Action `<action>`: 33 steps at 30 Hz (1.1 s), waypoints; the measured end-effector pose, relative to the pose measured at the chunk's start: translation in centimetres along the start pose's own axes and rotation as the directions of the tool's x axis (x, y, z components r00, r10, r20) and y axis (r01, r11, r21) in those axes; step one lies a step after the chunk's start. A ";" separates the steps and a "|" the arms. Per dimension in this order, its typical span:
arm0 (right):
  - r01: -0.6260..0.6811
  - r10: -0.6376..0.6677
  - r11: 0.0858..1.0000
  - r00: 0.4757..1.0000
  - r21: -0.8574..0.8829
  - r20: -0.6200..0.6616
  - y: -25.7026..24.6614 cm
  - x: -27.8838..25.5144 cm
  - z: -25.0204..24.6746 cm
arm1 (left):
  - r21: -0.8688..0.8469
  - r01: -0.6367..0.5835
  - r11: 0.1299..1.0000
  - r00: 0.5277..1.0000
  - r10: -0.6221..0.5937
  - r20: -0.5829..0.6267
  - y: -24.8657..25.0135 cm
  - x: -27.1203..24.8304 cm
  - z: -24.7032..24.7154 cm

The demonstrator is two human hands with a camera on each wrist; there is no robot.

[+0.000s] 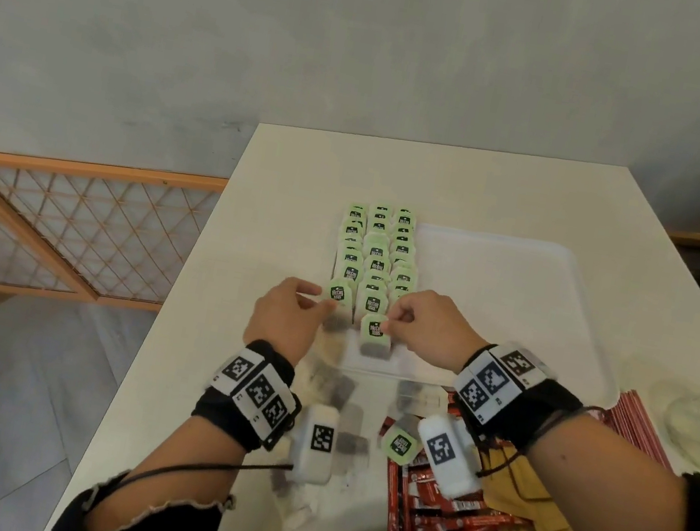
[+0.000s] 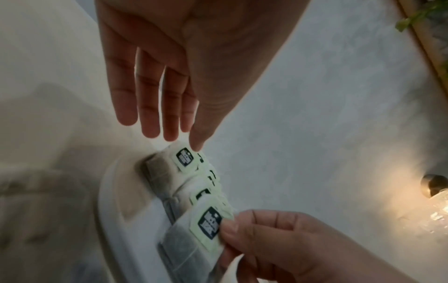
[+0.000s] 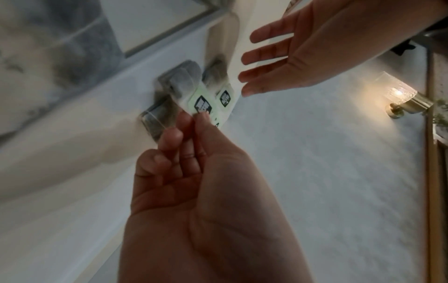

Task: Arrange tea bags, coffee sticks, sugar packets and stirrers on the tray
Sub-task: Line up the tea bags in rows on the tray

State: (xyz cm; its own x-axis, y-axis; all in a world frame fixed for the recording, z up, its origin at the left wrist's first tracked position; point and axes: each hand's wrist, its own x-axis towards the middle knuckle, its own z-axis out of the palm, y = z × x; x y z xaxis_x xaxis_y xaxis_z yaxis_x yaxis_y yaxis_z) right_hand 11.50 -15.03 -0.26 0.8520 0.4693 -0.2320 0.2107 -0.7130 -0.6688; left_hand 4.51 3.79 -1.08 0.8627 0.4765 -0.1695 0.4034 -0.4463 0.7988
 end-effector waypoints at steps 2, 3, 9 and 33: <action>-0.010 0.009 1.000 0.998 -0.007 -0.059 0.1 0.6 0.2 | 0.050 0.016 0.999 1.000 -0.017 0.020 0.0 1.1 -0.3; -0.013 0.013 1.000 0.996 0.003 -0.087 0.2 0.7 0.3 | 0.079 0.016 0.997 0.998 -0.020 0.054 0.0 1.6 -0.3; -0.006 0.015 0.998 0.989 0.064 -0.149 0.1 1.4 0.7 | 0.144 -0.019 0.989 0.994 0.003 0.110 0.8 2.9 0.0; 0.111 -0.110 0.990 0.994 0.090 -0.010 -0.5 -6.9 2.3 | 0.443 -0.139 0.886 0.935 -0.030 0.354 -0.5 -4.8 -1.1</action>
State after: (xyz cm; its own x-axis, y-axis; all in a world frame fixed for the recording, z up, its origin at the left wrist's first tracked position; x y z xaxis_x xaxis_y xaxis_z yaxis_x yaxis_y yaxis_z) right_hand 4.37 -16.74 0.05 0.8285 0.5397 -0.1497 0.2596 -0.6069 -0.7512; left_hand -0.17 2.63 -0.04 0.9023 0.1909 -0.3864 0.3722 -0.7972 0.4753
